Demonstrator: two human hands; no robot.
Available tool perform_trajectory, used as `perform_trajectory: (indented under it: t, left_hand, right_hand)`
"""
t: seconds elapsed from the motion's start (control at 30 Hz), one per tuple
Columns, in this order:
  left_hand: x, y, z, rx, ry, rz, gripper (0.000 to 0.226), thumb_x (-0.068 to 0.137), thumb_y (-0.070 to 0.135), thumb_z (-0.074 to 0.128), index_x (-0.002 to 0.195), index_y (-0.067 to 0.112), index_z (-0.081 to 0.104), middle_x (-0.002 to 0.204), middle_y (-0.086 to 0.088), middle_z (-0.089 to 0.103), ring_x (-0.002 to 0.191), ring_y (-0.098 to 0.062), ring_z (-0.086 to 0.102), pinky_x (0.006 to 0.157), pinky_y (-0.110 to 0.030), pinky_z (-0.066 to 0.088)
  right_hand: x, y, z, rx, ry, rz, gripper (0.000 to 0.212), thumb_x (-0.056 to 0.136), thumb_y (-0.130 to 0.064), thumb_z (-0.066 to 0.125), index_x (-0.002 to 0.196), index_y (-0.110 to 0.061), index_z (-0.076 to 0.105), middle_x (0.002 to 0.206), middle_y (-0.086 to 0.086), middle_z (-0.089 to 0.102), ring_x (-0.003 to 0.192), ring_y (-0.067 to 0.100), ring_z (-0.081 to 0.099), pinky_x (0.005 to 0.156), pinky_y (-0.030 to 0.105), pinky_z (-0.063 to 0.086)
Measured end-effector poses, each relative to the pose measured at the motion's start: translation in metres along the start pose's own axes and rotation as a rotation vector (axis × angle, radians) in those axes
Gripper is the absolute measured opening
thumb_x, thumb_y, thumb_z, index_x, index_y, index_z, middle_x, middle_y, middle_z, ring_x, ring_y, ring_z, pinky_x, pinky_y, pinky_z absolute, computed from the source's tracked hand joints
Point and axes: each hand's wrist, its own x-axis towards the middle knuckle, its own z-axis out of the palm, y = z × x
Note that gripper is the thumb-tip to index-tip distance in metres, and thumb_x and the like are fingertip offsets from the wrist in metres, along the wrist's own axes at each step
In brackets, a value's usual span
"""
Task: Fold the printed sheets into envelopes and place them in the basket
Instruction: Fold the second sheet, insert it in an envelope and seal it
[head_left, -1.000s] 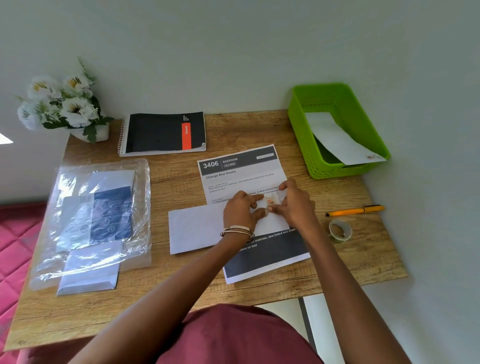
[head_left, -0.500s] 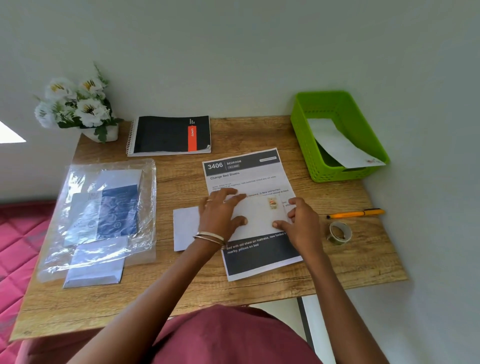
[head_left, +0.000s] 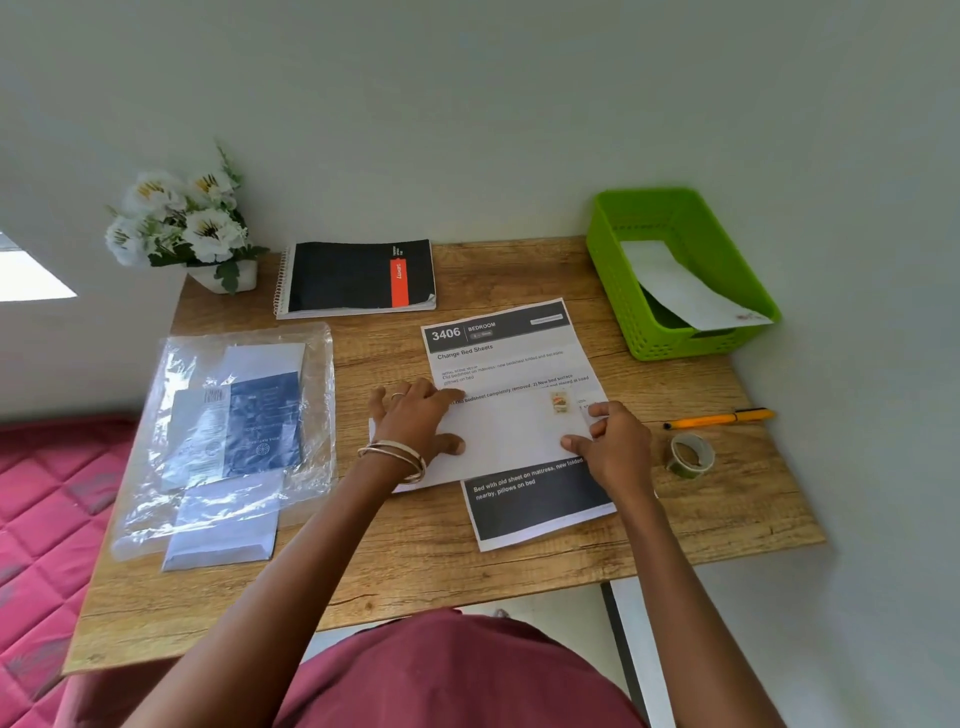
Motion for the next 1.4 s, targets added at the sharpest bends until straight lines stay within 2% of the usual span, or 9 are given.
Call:
perform_trajectory:
  t: [0.1,0.4,0.5,0.63,0.83,1.0,1.17,1.3,1.4]
  left_hand:
    - [0.001,0.001,-0.001,-0.006,-0.015,0.015,0.065,0.077,0.043,0.068,0.135,0.034,0.040,0.132,-0.001,0.042,0.127,-0.026,0.035,0.110,-0.052,0.009]
    - [-0.013,-0.008,-0.010,-0.056,0.130,-0.046,0.047,0.084,0.045,0.058,0.129,0.034,0.048,0.134,0.006,0.051,0.127,-0.019,0.041,0.109,-0.053,0.006]
    - [-0.017,-0.020,-0.025,-0.119,0.201,-0.093,0.031,0.084,0.045,0.058,0.112,0.033,0.061,0.116,0.009,0.064,0.110,-0.019,0.054,0.106,-0.052,0.023]
    - [-0.018,-0.034,-0.044,-0.430,0.280,-0.111,0.008,0.080,0.035,0.068,0.085,0.029,0.066,0.093,0.006,0.068,0.088,-0.017,0.061,0.079,-0.035,0.051]
    - [-0.021,-0.014,-0.048,-1.047,0.282,-0.204,0.041,0.076,0.008,0.073,0.113,0.021,0.059,0.109,0.001,0.059,0.089,-0.018,0.062,0.075,-0.038,0.057]
    - [-0.011,0.000,-0.045,-1.106,0.267,-0.297,0.048,0.075,0.011,0.074,0.120,0.019,0.056,0.109,-0.001,0.065,0.094,-0.023,0.064,0.078,-0.043,0.057]
    - [0.000,0.019,-0.051,-1.133,0.205,-0.270,0.035,0.076,0.010,0.073,0.108,0.017,0.061,0.093,0.002,0.069,0.085,-0.018,0.066,0.066,-0.030,0.055]
    - [0.015,0.045,-0.063,-1.154,0.229,-0.225,0.030,0.081,0.014,0.068,0.109,0.020,0.060,0.096,0.001,0.065,0.082,-0.014,0.064,0.061,-0.023,0.053]
    - [0.032,0.066,-0.072,-1.213,0.263,-0.204,0.026,0.086,0.020,0.063,0.112,0.018,0.061,0.102,0.000,0.067,0.089,-0.016,0.065,0.074,-0.030,0.055]
  right_hand:
    - [-0.001,-0.006,-0.004,0.038,-0.042,0.014,0.041,0.071,-0.009,0.081,0.106,-0.003,0.061,0.091,0.003,0.059,0.083,0.018,0.057,0.058,0.021,0.040]
    - [-0.014,-0.008,-0.019,0.461,-0.154,0.043,0.018,0.079,0.000,0.072,0.090,-0.013,0.067,0.089,0.001,0.071,0.083,0.015,0.066,0.065,0.022,0.050]
    - [-0.020,-0.007,-0.029,0.522,-0.197,0.040,0.018,0.079,-0.001,0.071,0.090,-0.013,0.066,0.089,0.002,0.071,0.080,0.014,0.065,0.057,0.020,0.047]
    - [-0.022,0.000,-0.046,0.665,-0.182,0.067,0.019,0.080,0.001,0.069,0.093,-0.011,0.065,0.097,0.008,0.072,0.086,0.019,0.066,0.055,0.021,0.048]
    - [-0.025,0.005,-0.066,0.910,-0.190,0.148,0.024,0.081,0.003,0.065,0.101,-0.008,0.062,0.102,0.009,0.071,0.092,0.022,0.066,0.056,0.019,0.050]
    - [-0.028,0.009,-0.079,0.870,-0.187,0.107,0.025,0.079,-0.003,0.067,0.102,-0.012,0.063,0.095,0.004,0.074,0.082,0.014,0.071,0.061,0.022,0.057]
    - [-0.022,0.020,-0.101,0.751,-0.109,0.069,0.041,0.070,-0.030,0.073,0.107,-0.014,0.066,0.100,0.002,0.074,0.092,0.015,0.070,0.068,0.028,0.058]
    - [-0.016,0.023,-0.124,0.700,-0.070,0.041,0.019,0.083,-0.004,0.066,0.101,-0.011,0.067,0.088,0.000,0.076,0.078,0.012,0.072,0.056,0.024,0.056]
    - [-0.010,0.026,-0.139,0.751,0.034,0.032,0.017,0.084,-0.001,0.065,0.096,-0.012,0.067,0.084,-0.003,0.076,0.074,0.012,0.072,0.051,0.022,0.054]
